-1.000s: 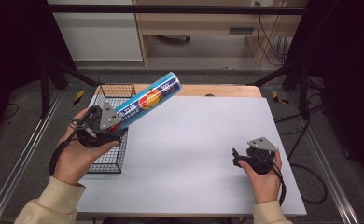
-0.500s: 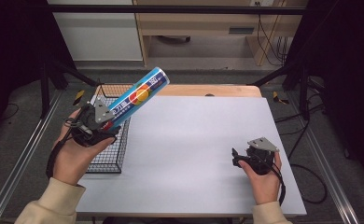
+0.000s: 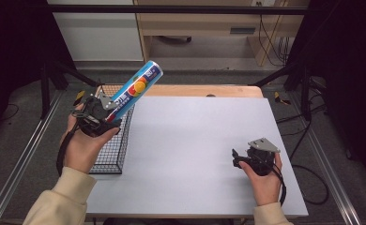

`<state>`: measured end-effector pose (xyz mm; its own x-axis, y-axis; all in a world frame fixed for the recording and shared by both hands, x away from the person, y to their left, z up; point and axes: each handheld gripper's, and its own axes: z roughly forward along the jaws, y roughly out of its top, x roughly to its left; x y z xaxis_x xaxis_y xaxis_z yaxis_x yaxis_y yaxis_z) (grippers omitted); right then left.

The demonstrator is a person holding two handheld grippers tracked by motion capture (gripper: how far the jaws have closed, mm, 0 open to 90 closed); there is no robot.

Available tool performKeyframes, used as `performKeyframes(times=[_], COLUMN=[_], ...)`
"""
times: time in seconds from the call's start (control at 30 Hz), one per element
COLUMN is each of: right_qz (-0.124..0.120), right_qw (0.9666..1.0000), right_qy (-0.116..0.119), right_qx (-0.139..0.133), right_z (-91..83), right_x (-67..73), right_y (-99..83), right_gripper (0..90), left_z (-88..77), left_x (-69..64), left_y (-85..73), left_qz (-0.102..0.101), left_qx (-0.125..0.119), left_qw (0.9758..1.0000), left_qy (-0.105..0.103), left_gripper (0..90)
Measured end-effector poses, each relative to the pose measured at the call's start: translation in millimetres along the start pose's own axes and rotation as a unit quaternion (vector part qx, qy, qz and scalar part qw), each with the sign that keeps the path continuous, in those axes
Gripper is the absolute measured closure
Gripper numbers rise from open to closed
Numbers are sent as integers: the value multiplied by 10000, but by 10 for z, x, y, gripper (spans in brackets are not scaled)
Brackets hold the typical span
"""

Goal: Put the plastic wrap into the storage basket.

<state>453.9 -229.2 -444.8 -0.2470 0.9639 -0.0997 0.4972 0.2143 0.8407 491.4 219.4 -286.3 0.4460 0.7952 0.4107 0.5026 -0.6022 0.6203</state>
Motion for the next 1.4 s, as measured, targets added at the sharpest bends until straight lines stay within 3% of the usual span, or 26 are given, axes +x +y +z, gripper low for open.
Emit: performKeyframes(times=[0.1,0.3,1.03,1.23,1.4], right_qz=[-16,-18,21,6,1], right_qw=[10000,10000,9999,9999,9999], right_qy=[19,65,93,136,135], right_qx=[29,25,58,77,54], right_z=[2,7,12,15,16], right_x=[18,35,32,40,36], right_y=[-1,-1,-7,-8,-6], right_gripper=[82,82,83,83,83], left_z=[7,-3,102,123,143], left_x=[10,21,47,50,52], left_y=[4,-41,-237,-275,-308], left_qz=[-121,-140,-379,-484,-472], left_qx=[93,347,777,785,900], left_qw=[9999,9993,9962,9957,9948], left_qy=[17,49,56,67,88], left_gripper=[308,308,310,311,311])
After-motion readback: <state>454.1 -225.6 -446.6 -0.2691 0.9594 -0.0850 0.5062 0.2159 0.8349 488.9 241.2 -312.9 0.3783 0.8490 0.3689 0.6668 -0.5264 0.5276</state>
